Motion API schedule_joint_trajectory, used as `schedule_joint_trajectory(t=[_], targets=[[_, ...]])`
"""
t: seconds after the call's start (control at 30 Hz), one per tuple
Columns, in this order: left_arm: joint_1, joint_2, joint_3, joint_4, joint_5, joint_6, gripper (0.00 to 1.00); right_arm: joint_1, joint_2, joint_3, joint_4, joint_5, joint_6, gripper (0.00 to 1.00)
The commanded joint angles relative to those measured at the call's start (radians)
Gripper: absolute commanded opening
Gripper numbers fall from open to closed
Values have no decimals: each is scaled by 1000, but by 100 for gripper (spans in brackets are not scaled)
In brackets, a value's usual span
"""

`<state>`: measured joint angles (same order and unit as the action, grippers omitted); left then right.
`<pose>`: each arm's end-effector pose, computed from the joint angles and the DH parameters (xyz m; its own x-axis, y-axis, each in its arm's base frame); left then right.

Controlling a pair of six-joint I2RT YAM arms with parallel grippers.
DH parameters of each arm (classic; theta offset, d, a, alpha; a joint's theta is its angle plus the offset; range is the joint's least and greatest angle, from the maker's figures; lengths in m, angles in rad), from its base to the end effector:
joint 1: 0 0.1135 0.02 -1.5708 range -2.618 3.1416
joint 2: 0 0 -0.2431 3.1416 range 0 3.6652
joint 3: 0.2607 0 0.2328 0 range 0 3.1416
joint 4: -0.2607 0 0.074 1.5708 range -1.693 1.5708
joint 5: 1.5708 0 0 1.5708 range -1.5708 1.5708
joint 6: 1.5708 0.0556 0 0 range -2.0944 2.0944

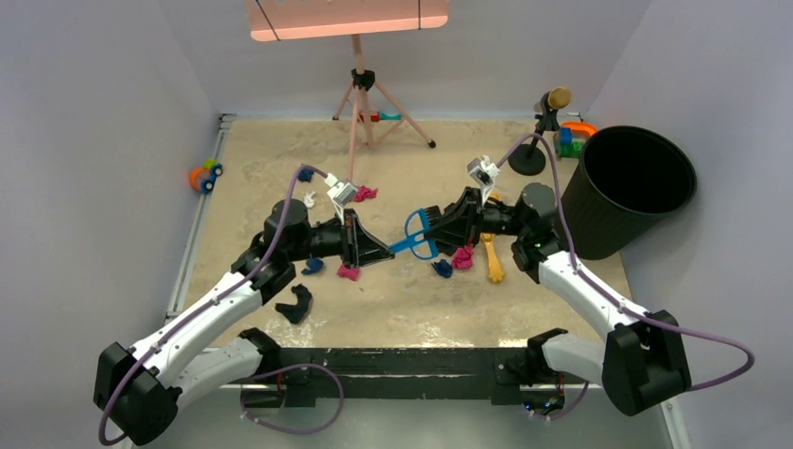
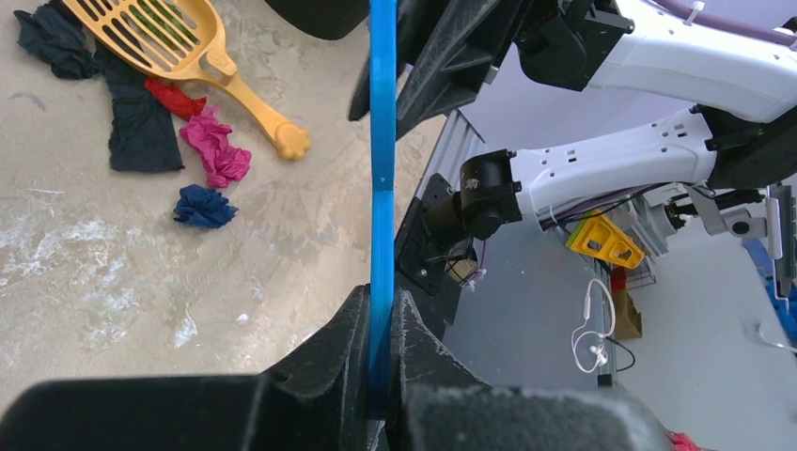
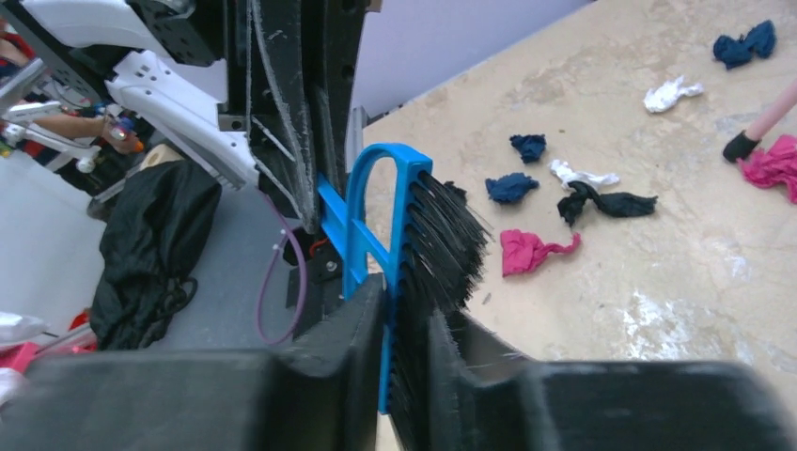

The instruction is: Sweep away the paper scraps from the table

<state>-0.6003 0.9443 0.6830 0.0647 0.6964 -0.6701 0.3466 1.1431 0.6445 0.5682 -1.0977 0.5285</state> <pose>0.1652 -0.1563 0.2875 -0.7179 -0.0860 -0.6908 0.6464 0.2861 -0.7073 0.2132 0.1296 0.2867 -0.4427 0.0844 -0.8927 -0.8879 0.0977 0.4496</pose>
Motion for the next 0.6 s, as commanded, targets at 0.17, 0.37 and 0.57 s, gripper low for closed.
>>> schedule_joint_trajectory(t=[0.17, 0.37, 0.57], targets=[[8, 0, 38, 113, 18, -68, 35, 0, -13, -35, 254, -16, 192, 0], [10, -10, 34, 183, -32, -122, 61, 1, 1, -114, 478, 105, 386, 0], [15, -11, 18, 254, -57, -165, 58, 11, 45, -181, 710, 190, 575, 0]])
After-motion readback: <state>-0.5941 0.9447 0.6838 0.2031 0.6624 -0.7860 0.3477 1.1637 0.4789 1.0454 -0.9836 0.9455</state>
